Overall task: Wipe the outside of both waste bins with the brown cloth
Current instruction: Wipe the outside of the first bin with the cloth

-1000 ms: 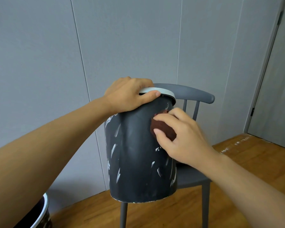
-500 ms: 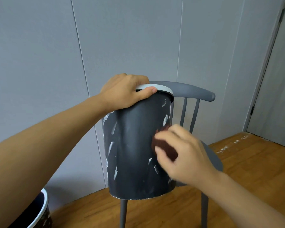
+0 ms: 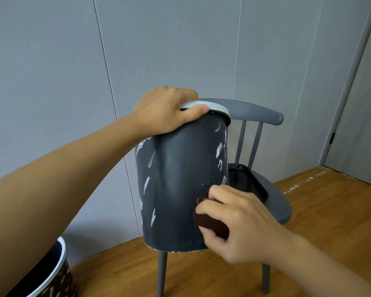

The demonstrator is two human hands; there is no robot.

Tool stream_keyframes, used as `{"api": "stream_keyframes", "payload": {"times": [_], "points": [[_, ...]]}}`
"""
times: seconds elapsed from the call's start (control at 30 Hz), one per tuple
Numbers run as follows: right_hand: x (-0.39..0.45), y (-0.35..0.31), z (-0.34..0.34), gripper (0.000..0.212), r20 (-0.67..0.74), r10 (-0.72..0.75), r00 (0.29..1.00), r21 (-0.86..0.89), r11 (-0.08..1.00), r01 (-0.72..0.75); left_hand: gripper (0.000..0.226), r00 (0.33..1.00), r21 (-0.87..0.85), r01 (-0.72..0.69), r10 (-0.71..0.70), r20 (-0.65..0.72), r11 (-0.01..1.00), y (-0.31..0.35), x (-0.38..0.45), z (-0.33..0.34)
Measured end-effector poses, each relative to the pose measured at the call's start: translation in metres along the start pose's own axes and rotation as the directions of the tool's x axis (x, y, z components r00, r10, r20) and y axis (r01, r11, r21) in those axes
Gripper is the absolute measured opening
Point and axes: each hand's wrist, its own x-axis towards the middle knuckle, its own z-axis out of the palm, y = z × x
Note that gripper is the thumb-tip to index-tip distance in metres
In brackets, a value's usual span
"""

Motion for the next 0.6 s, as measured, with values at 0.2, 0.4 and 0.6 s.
{"api": "stream_keyframes", "payload": {"times": [0.2,0.4,0.6], "points": [[0.032,0.019,-0.015,0.029,-0.332,0.279,0.901,0.075,0.960,-0.269,0.045,1.000,-0.004,-0.018,0.017,-0.005,1.000,0.003,-0.002,-0.001],[0.000,0.010,0.007,0.054,-0.190,0.131,0.973,-0.065,0.987,-0.145,0.041,1.000,-0.006,0.021,-0.021,0.012,1.000,-0.003,-0.001,-0.002],[-0.016,0.007,0.002,0.041,-0.045,-0.023,0.999,-0.157,0.988,0.015,0.044,1.000,-0.005,0.007,-0.007,0.014,1.000,0.000,-0.002,-0.002]]}}
